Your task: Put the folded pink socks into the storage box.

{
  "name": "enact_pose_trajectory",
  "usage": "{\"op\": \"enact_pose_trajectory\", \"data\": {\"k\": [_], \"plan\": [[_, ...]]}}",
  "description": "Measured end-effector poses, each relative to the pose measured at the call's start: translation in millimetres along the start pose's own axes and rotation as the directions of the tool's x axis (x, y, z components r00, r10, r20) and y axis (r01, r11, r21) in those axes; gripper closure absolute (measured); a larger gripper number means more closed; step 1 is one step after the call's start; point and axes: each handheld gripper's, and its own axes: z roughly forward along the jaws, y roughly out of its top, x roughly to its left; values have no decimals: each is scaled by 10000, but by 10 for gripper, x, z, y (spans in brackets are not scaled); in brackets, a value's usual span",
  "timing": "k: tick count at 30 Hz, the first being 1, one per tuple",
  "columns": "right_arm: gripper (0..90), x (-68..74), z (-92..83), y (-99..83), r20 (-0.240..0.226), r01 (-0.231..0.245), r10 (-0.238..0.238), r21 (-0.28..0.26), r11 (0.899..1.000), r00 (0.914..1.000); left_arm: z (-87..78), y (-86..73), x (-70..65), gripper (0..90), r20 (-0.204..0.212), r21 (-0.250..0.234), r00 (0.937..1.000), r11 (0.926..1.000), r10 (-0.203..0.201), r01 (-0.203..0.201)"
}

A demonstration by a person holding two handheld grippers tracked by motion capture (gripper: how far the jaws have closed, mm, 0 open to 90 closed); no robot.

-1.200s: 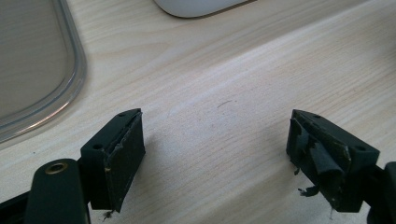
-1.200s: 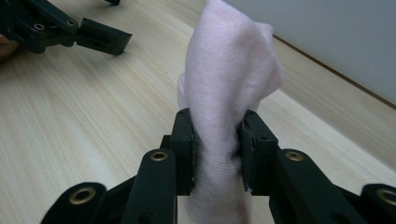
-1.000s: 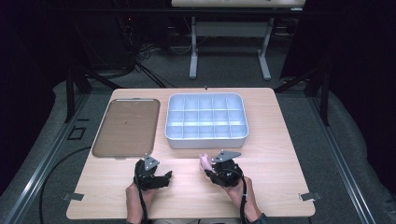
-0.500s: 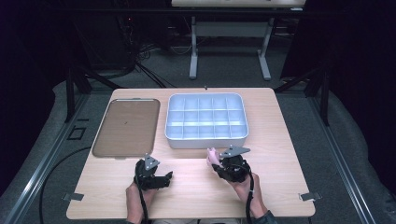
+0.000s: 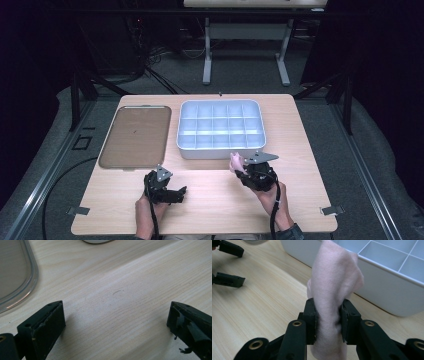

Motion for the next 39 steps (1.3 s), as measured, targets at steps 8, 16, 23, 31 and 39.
{"op": "enact_pose_trajectory", "data": {"k": [8, 16, 23, 31, 39], "plan": [[697, -49, -89, 69, 164, 116, -114, -91, 9999, 9998, -2, -2, -2, 14, -8, 7, 10000, 10000, -19, 19], [696, -145, -214, 241, 435, 220, -197, -515, 9984, 9989, -2, -2, -2, 15, -11, 5, 10000, 10000, -22, 22], [696, -203, -292, 391, 584, 197, -153, -750, 9970, 9982, -3, -2, 0, 15, -48, 11, 10000, 10000, -39, 40], [696, -279, -334, 557, 603, 114, -52, -1025, 9947, 9982, -3, 1, 3, 15, -79, 30, 10000, 10000, -39, 39], [696, -463, -260, 657, 623, -139, 204, -1036, 9945, 9979, -2, 0, 1, 15, -81, 14, 9999, 10000, -88, 88]]}}
